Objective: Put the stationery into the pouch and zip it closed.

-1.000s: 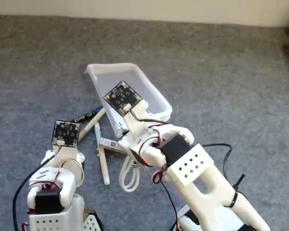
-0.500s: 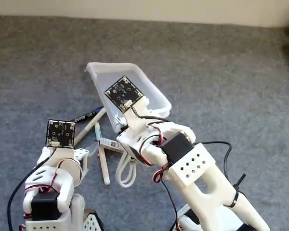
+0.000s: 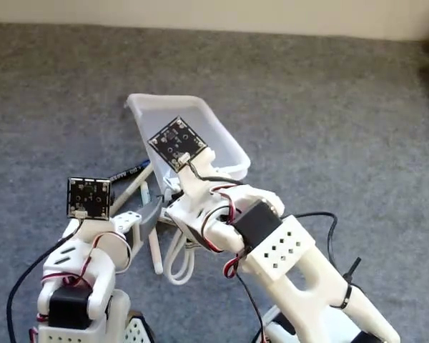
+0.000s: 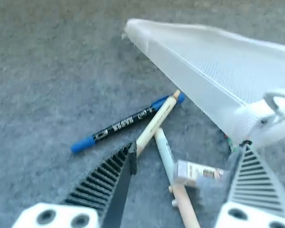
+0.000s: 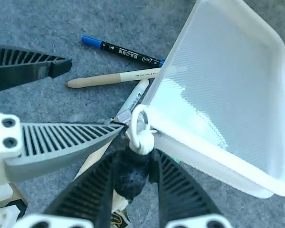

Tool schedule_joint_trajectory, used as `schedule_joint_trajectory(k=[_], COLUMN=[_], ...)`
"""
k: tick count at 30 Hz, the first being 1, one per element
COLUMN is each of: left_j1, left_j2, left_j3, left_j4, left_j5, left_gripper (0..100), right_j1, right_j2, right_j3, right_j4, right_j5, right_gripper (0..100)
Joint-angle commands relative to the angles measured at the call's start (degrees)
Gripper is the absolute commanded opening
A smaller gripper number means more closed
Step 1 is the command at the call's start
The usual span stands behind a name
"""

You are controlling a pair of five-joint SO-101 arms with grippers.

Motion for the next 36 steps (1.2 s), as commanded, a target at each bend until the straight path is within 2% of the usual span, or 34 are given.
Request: schedule_joint_trajectory(k=[1, 8, 18, 36], left_j1=[1.27, 1.45, 5.85, 5.76], left_j2=[-0.13, -0.13, -0.22, -0.13], left_j3=[1.80, 4.26, 2.24, 2.68], left_j4=[-6.51, -10.81, -8.00, -7.65], left_j5=[0.62, 0.44, 0.35, 0.26], left_gripper=[31, 31, 31, 31], right_j1=[-0.66, -0.66, -0.66, -0.66], right_j2=[-0.57, -0.57, -0.57, -0.66], right_j3=[-3.47, -3.38, -3.30, -3.30], right_j4=[-0.75, -0.75, -0.92, -0.66], right_j5=[-0.97, -1.14, -0.97, -0.88], right_gripper=[0.5, 0.5, 0.5, 0.5])
